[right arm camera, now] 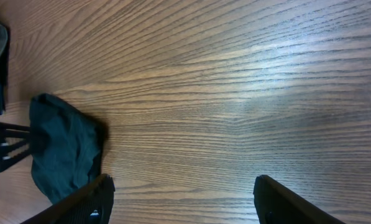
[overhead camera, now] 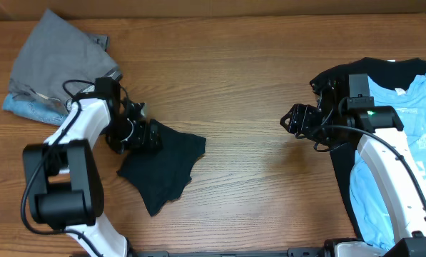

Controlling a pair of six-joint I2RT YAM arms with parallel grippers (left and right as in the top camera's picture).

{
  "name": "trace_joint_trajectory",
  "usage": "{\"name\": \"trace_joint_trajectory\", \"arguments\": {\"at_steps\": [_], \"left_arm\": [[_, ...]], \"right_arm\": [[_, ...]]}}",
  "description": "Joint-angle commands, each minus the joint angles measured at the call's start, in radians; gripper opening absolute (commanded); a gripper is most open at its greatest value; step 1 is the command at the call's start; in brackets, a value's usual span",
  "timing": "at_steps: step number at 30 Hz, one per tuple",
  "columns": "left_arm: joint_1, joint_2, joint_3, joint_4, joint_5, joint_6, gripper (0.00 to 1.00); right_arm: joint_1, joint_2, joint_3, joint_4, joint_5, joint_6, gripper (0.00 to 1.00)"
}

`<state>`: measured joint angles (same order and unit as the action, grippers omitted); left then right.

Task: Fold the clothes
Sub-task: 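Carry the black shirt left and drop it onto the folded stack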

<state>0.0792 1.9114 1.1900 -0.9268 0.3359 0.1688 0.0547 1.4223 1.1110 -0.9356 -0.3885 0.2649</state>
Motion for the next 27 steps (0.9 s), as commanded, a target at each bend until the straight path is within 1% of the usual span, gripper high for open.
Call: {"name": "trace_joint_trajectory", "arguments": {"at_steps": [1, 2, 3, 4, 6, 7, 9, 13, 16, 18, 20, 23, 24, 27], "left_arm": [[-0.012, 0.069, -0.009, -0.023, 0.148, 0.127, 0.77], [-0.017, 0.082, -0.009, -0.032, 0.166, 0.148, 0.7], [-0.023, 0.095, -0.009, -0.039, 0.181, 0.165, 0.57], [-0.028, 0.103, -0.01, -0.046, 0.192, 0.18, 0.4], [-0.039, 0.112, -0.01, -0.056, 0.202, 0.197, 0.21], [-0.041, 0.112, -0.009, -0.058, 0.208, 0.207, 0.14], [-0.04, 0.108, -0.009, -0.06, 0.235, 0.22, 0.04], [-0.036, 0.098, 0.039, -0.114, 0.335, 0.256, 0.04], [-0.032, 0.074, 0.144, -0.195, 0.397, 0.254, 0.04], [-0.032, 0.058, 0.223, -0.232, 0.407, 0.235, 0.04], [-0.027, 0.044, 0.323, -0.253, 0.394, 0.185, 0.04], [-0.002, 0.037, 0.494, -0.253, 0.35, 0.066, 0.04], [0.011, 0.037, 0.543, -0.25, 0.335, 0.044, 0.04], [0.074, 0.037, 0.675, -0.201, 0.257, -0.063, 0.04]], "right_arm": [[0.003, -0.015, 0.017, -0.004, -0.006, -0.007, 0.75], [0.003, -0.015, 0.017, -0.004, -0.006, -0.007, 0.75], [0.003, -0.015, 0.017, -0.004, -0.006, -0.007, 0.75], [0.003, -0.015, 0.017, -0.003, -0.006, -0.007, 0.75], [0.003, -0.015, 0.017, -0.003, -0.006, -0.007, 0.75], [0.003, -0.015, 0.017, -0.002, -0.006, -0.007, 0.75], [0.003, -0.015, 0.017, 0.0, -0.006, -0.007, 0.75], [0.003, -0.015, 0.017, 0.0, -0.006, -0.007, 0.75], [0.003, -0.015, 0.017, 0.0, -0.006, -0.007, 0.75], [0.003, -0.015, 0.017, -0.001, -0.006, -0.007, 0.75], [0.003, -0.015, 0.017, -0.002, -0.006, -0.006, 0.75], [0.003, -0.015, 0.017, -0.005, -0.006, -0.004, 0.75], [0.003, -0.015, 0.017, -0.008, -0.006, -0.004, 0.75], [0.003, -0.015, 0.017, -0.016, -0.006, -0.004, 0.75]]}}
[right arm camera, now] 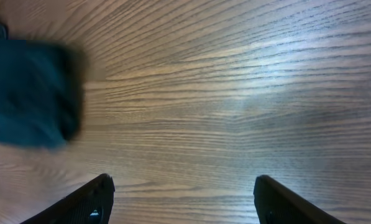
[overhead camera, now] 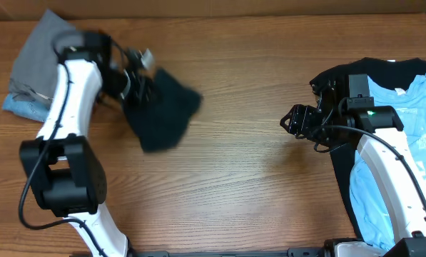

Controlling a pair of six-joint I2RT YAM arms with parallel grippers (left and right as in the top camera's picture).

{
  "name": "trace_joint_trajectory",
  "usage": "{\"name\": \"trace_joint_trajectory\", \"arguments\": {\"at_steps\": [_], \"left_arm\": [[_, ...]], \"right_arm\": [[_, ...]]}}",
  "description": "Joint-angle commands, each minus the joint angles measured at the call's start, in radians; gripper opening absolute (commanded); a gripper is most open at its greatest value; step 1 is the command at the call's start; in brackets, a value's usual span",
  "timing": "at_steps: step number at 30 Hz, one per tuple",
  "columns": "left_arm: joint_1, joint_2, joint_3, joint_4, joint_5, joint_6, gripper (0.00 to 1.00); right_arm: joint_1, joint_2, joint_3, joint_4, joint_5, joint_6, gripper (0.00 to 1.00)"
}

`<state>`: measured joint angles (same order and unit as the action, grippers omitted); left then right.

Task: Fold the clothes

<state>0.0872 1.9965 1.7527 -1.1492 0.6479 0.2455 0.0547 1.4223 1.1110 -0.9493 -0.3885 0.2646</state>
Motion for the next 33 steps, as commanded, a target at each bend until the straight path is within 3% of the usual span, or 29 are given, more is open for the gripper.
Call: {"name": "trace_joint_trajectory", "arguments": {"at_steps": [1, 11, 12, 13, 15, 21, 28, 33], "left_arm": [[0.095, -0.048, 0.145, 0.053, -0.066, -0.169, 0.04], [0.404, 0.039, 0.182, 0.505, -0.048, -0.465, 0.06], [0.425, 0.061, 0.182, 0.526, -0.049, -0.481, 0.16], [0.442, 0.082, 0.182, 0.541, -0.049, -0.488, 0.35], [0.474, 0.13, 0.182, 0.557, -0.049, -0.489, 1.0], [0.556, 0.156, 0.182, 0.517, -0.048, -0.478, 1.0], [0.663, -0.018, 0.182, 0.493, -0.042, -0.483, 1.0], [0.632, -0.2, 0.182, 0.391, 0.04, -0.334, 1.0]], "right_arm": [[0.003, -0.015, 0.017, -0.006, -0.006, -0.003, 0.75], [0.003, -0.015, 0.017, -0.034, -0.007, 0.024, 0.75], [0.003, -0.015, 0.017, -0.037, -0.008, 0.028, 0.75], [0.003, -0.015, 0.017, -0.041, -0.01, 0.028, 0.75], [0.003, -0.015, 0.017, -0.048, -0.01, 0.028, 0.74], [0.003, -0.015, 0.017, -0.06, -0.016, 0.027, 0.75], [0.003, -0.015, 0.017, -0.07, -0.034, 0.027, 0.74], [0.003, -0.028, 0.019, -0.05, -0.033, 0.027, 0.73]]}}
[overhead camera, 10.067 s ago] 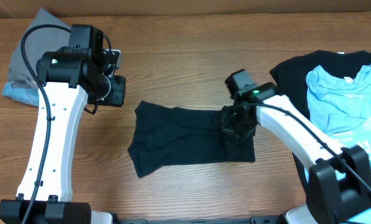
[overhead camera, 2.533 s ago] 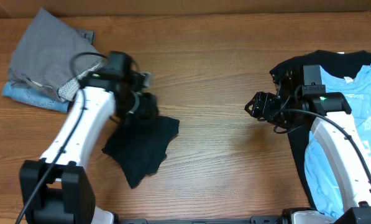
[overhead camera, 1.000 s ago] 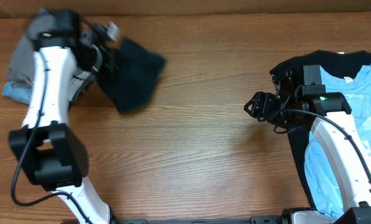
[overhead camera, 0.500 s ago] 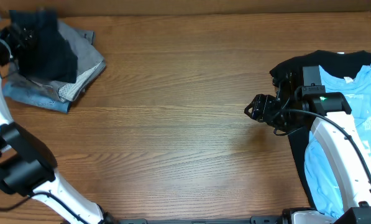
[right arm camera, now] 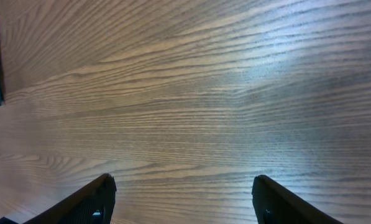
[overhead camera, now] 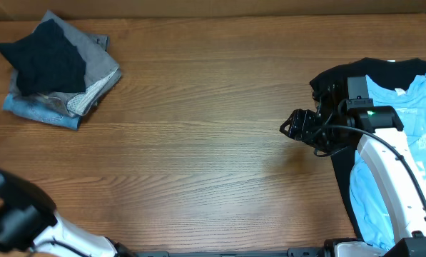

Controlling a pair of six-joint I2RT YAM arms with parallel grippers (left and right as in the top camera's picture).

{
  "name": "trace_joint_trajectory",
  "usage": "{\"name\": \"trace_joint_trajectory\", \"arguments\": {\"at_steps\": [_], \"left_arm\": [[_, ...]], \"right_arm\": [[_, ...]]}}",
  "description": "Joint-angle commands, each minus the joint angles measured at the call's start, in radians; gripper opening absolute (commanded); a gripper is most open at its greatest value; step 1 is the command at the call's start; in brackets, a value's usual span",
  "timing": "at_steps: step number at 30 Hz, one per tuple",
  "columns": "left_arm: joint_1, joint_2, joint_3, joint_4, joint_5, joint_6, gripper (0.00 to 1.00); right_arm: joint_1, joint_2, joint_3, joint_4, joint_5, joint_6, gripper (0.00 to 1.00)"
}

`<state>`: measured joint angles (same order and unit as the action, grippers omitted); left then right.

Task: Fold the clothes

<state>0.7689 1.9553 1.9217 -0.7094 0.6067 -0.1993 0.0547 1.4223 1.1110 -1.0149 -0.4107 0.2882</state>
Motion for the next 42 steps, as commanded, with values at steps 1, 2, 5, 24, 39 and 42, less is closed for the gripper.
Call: {"name": "trace_joint_trajectory", "arguments": {"at_steps": [1, 2, 5, 24, 39, 42], "left_arm": [[-0.076, -0.2, 0.013, -0.094, 0.082, 0.165, 1.0], [-0.107, -0.24, 0.013, -0.143, 0.082, 0.217, 1.0], [-0.229, -0.343, 0.013, -0.296, 0.04, 0.346, 1.0], [-1.11, -0.709, 0.013, -0.755, -0.744, 0.161, 1.0], [-1.11, -0.679, 0.013, -0.76, -0.744, 0.161, 1.0], [-1.11, -0.677, 0.013, -0.76, -0.744, 0.161, 1.0]], "right_arm": [[0.003, -0.037, 0.026, 0.018, -0.01, 0.002, 0.73], [0.003, -0.049, 0.039, 0.018, -0.01, -0.002, 0.73], [0.003, -0.098, 0.094, 0.013, -0.01, -0.011, 0.74], [0.003, -0.591, 0.285, -0.047, 0.167, -0.125, 1.0], [0.011, -0.583, 0.283, -0.168, 0.167, -0.125, 1.0], [0.017, -0.608, 0.277, -0.153, 0.242, -0.148, 1.0]]}}
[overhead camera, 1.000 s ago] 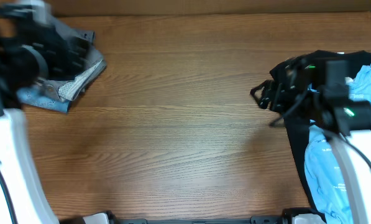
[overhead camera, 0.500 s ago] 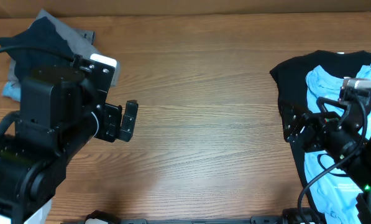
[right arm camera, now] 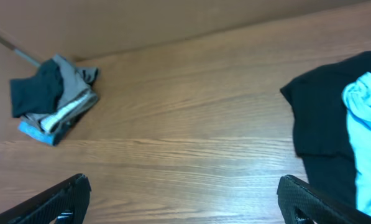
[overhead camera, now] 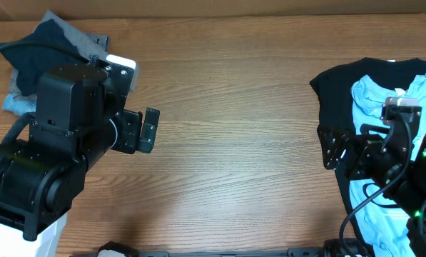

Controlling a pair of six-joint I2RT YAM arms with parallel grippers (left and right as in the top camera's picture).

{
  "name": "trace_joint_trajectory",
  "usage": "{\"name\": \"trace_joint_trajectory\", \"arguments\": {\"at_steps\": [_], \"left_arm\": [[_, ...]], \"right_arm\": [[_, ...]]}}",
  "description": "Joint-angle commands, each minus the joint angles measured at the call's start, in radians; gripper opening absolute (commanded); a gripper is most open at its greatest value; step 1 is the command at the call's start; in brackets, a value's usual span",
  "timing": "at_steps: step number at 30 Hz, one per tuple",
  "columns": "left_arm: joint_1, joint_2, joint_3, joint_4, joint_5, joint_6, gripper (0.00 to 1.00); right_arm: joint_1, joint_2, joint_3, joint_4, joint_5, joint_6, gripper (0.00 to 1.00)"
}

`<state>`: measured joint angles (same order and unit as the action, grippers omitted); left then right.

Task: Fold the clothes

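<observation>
A stack of folded clothes (overhead camera: 27, 96) lies at the table's far left, with a dark garment (overhead camera: 45, 50) on top; the right wrist view shows the same stack (right arm camera: 54, 102). At the right edge a black shirt (overhead camera: 341, 89) lies spread, with a light blue shirt (overhead camera: 380, 96) on it. My left gripper (overhead camera: 141, 130) is raised high, close to the camera, open and holding nothing. My right gripper (overhead camera: 334, 148) is also raised, left of the black shirt (right arm camera: 319, 118). In its own view the right gripper (right arm camera: 185, 196) is wide open and empty.
Bare wooden table (overhead camera: 234, 114) stretches between the stack and the shirts. A brown wall (right arm camera: 173, 22) runs along the far edge. The raised left arm (overhead camera: 48, 164) hides the near-left part of the table from above.
Both arms have risen well above the table. The left arm, then at the left edge, now fills the near left. The right wrist camera now sees the whole table. The clothes have not moved.
My left gripper was shut on the dark garment on the table left of centre. Then it held that garment in the air nearer the stack. Then the garment lay on the stack and the arm was off to the left. Now both arms are raised, empty.
</observation>
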<state>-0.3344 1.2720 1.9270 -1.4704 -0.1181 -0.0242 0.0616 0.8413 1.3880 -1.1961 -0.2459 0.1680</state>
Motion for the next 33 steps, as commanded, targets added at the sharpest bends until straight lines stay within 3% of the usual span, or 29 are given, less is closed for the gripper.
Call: {"name": "trace_joint_trajectory", "arguments": {"at_steps": [1, 4, 10, 18, 26, 33], "left_arm": [[-0.006, 0.008, 0.007, 0.001, -0.02, -0.014, 1.0], [-0.006, 0.011, 0.007, 0.001, -0.02, -0.014, 1.0], [-0.006, 0.011, 0.007, 0.001, -0.02, -0.013, 1.0], [-0.006, 0.011, 0.007, 0.001, -0.019, -0.014, 1.0], [-0.006, 0.011, 0.007, 0.001, -0.02, -0.014, 1.0], [-0.006, 0.011, 0.007, 0.001, -0.019, -0.014, 1.0]], "right_arm": [[0.01, -0.06, -0.031, 0.097, 0.126, -0.042, 1.0], [0.01, -0.149, -0.151, 0.26, 0.179, -0.08, 1.0], [0.01, -0.39, -0.565, 0.593, 0.183, -0.093, 1.0], [0.01, -0.696, -1.035, 0.837, 0.088, -0.086, 1.0], [0.011, -0.838, -1.295, 0.98, 0.053, -0.086, 1.0], [0.011, -0.838, -1.343, 1.047, 0.042, -0.087, 1.0]]}}
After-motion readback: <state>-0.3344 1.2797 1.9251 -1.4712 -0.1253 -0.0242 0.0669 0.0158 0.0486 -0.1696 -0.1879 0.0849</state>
